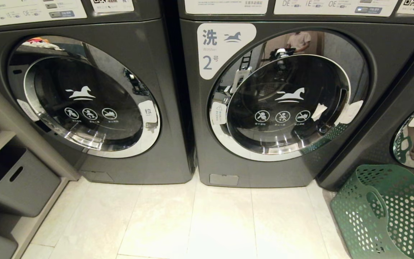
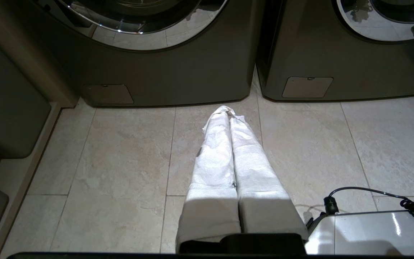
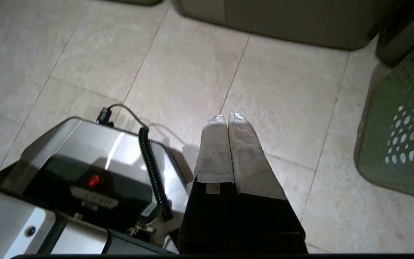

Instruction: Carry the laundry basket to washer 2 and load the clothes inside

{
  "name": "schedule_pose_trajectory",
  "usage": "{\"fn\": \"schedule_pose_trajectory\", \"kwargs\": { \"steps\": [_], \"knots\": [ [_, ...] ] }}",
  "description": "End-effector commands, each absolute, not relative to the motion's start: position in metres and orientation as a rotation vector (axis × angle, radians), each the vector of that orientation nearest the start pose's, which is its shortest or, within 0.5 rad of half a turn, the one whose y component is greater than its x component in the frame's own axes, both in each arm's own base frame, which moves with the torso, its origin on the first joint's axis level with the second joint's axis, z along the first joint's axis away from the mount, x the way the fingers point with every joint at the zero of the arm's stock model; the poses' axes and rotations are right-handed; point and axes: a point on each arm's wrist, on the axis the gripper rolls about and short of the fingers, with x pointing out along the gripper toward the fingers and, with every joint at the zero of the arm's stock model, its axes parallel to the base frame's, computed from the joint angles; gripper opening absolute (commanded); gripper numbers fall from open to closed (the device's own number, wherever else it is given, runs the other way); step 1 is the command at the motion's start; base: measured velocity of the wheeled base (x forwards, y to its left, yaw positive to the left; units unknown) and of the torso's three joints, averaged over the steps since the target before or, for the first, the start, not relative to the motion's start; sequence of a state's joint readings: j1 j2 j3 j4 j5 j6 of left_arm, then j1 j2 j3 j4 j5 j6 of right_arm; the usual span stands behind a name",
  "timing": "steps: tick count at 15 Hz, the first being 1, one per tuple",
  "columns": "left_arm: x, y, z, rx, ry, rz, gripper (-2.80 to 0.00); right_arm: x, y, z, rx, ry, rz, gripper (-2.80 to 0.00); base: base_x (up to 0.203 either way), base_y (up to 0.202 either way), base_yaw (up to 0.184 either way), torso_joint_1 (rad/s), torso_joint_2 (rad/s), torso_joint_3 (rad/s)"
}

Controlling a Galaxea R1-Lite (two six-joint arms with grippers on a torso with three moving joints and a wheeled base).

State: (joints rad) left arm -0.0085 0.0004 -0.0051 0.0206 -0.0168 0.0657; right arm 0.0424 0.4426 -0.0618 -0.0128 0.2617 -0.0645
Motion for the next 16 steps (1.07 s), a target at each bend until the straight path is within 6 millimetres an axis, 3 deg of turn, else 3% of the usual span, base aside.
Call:
{"fn": "schedule_pose_trajectory", "kwargs": {
  "steps": [1, 3, 5, 16],
  "knots": [
    [-0.023, 0.000, 0.075, 0.066, 0.016, -0.025, -2.80, -0.013, 0.005, 0.094, -0.055, 0.101, 0.260, -2.80, 0.000, 0.000, 0.000, 0.000, 0.00, 0.000],
    [-0.023, 0.000, 0.075, 0.066, 0.014, -0.026, -2.80, -0.026, 0.004, 0.088, -0.077, -0.009, 0.181, -2.80, 0.000, 0.000, 0.000, 0.000, 0.00, 0.000],
    [-0.023, 0.000, 0.075, 0.066, 0.015, -0.026, -2.80, -0.025, 0.000, 0.078, -0.075, 0.007, -0.015, -2.80, 0.000, 0.000, 0.000, 0.000, 0.00, 0.000],
    [-0.023, 0.000, 0.075, 0.066, 0.014, -0.025, -2.80, -0.023, 0.000, 0.075, -0.061, 0.003, -0.006, -2.80, 0.000, 0.000, 0.000, 0.000, 0.00, 0.000]
  ]
}}
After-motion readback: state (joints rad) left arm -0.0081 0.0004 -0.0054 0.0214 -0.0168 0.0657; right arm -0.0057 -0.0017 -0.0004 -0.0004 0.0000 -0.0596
